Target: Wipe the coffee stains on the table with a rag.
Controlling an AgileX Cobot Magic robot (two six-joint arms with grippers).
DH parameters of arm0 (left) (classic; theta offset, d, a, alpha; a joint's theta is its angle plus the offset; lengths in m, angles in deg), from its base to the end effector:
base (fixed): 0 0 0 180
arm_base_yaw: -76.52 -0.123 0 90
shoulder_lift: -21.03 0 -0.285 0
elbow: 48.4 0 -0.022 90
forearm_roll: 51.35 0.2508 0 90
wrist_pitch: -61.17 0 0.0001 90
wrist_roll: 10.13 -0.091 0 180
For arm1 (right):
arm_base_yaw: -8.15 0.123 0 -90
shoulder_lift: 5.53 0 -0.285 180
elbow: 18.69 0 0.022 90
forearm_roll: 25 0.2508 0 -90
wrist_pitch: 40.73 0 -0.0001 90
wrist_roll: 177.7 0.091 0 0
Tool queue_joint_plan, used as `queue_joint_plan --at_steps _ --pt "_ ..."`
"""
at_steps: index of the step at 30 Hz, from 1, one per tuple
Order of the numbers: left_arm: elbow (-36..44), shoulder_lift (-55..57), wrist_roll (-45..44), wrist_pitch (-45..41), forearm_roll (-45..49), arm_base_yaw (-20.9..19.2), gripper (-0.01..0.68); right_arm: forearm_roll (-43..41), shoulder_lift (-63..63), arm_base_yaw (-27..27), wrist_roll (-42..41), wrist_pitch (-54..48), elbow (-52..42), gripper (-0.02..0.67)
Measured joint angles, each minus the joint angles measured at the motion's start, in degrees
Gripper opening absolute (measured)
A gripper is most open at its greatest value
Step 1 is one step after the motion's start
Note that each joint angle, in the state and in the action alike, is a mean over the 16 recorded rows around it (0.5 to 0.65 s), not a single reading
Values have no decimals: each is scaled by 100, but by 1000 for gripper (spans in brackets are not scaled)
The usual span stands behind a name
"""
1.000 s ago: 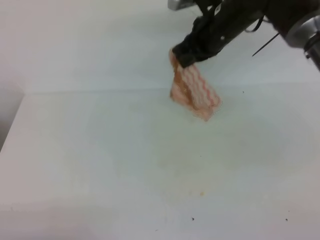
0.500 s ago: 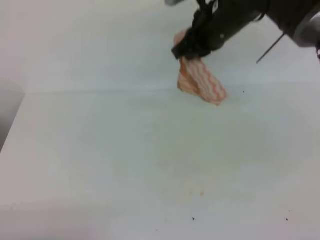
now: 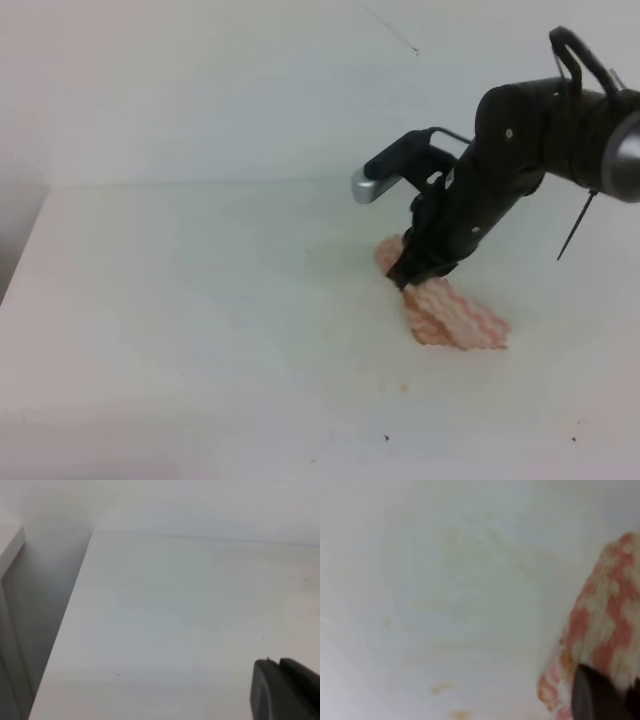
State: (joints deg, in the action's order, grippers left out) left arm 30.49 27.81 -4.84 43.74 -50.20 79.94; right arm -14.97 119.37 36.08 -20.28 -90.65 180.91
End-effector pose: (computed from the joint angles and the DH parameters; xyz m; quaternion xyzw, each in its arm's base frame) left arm 0.0540 -0.0027 0.1768 -0.0072 0.7831 -0.0389 0.6206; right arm 0.3911 0.2211 0.2301 -0.3784 0.8973 0.0873 0.2099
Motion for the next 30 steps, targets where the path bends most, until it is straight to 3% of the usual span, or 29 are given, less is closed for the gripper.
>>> queue_joint_plan --at_steps 8,17,22,30 --pt "15 -9 0 6 0 0 -1 706 508 252 -682 -316 -218 15" --pt "-30 18 -1 -12 0 0 -1 1027 1079 381 -788 -575 -170 14" --pt "-46 27 -1 -18 0 -1 -1 1213 1259 15 -766 -518 -120 14" --pt "-46 27 -1 -12 0 -1 -1 1494 1352 -994 -770 -470 -29 14"
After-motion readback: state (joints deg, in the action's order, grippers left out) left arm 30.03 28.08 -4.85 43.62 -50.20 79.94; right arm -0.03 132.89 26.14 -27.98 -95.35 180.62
